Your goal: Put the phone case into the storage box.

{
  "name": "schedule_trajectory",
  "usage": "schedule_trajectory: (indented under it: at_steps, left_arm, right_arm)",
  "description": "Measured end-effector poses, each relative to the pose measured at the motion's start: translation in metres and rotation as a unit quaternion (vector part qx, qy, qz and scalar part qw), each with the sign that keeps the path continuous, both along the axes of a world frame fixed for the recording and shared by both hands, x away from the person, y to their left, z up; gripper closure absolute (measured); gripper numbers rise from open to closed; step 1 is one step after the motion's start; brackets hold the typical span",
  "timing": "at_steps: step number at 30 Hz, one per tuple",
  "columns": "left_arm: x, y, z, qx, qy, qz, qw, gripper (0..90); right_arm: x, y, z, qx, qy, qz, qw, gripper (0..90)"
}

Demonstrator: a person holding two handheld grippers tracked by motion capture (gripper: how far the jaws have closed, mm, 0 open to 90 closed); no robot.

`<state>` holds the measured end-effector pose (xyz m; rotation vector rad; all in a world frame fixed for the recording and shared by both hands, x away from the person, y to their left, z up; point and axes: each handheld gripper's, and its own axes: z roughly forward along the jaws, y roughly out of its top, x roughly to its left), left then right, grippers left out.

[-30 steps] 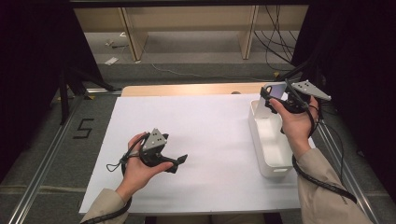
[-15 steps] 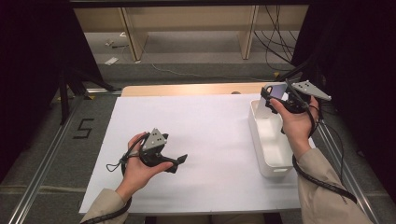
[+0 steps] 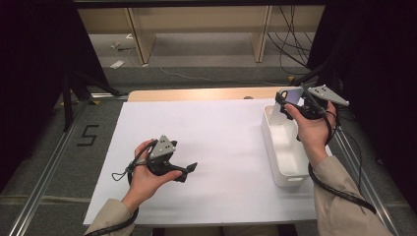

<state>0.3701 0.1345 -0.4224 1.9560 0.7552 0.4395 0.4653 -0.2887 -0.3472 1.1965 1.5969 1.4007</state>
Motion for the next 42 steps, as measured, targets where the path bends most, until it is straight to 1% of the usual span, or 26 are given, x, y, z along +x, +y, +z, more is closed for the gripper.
schedule_trajectory:
  at_steps: [42]
  left_arm:
    - [0.0006, 0.0011, -0.0004, -0.001, 0.001, 0.001, 1.0, 0.0]
  right_arm:
    - [0.0055, -0.006, -0.0075, -0.002, 0.012, -0.01, 0.9999, 18.3]
